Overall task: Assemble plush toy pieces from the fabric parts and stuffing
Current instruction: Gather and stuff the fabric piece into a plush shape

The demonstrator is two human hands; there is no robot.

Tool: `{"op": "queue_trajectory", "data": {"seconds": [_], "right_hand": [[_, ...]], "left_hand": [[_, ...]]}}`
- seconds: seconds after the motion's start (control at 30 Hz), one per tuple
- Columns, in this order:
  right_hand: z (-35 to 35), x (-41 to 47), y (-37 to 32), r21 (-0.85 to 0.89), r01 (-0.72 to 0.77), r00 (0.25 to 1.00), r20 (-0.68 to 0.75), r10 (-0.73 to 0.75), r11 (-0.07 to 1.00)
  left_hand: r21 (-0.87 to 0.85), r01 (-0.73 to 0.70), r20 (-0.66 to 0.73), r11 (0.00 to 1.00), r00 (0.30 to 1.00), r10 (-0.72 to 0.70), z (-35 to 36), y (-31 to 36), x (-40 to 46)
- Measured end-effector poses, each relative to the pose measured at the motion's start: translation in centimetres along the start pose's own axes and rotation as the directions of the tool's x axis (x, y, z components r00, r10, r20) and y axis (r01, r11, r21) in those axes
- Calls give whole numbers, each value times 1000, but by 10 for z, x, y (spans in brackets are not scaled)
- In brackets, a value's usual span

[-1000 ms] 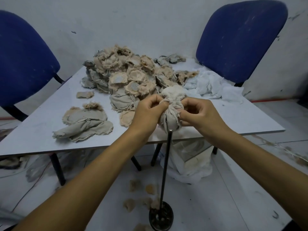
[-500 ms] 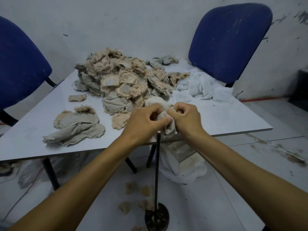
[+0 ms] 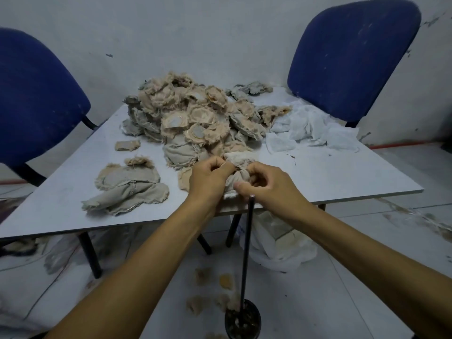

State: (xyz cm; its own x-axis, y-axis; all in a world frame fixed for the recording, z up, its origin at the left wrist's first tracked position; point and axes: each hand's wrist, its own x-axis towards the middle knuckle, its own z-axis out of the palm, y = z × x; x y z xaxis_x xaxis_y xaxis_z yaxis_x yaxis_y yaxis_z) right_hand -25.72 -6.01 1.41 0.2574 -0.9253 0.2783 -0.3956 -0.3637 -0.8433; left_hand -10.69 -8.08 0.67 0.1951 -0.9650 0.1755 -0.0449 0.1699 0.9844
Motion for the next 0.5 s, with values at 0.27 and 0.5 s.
{"op": "queue_trajectory", "data": {"seconds": [0.27,0.5], "right_hand": [[3,15,15,8,-113,978,-177,113,994],[5,24,16,150,-233,952,-168,257,961]], "left_hand": [[-14,70,349,997,935,-61,-13,-3,-1],[110,-126,346,986,935,81,-14,-6,-15]]}}
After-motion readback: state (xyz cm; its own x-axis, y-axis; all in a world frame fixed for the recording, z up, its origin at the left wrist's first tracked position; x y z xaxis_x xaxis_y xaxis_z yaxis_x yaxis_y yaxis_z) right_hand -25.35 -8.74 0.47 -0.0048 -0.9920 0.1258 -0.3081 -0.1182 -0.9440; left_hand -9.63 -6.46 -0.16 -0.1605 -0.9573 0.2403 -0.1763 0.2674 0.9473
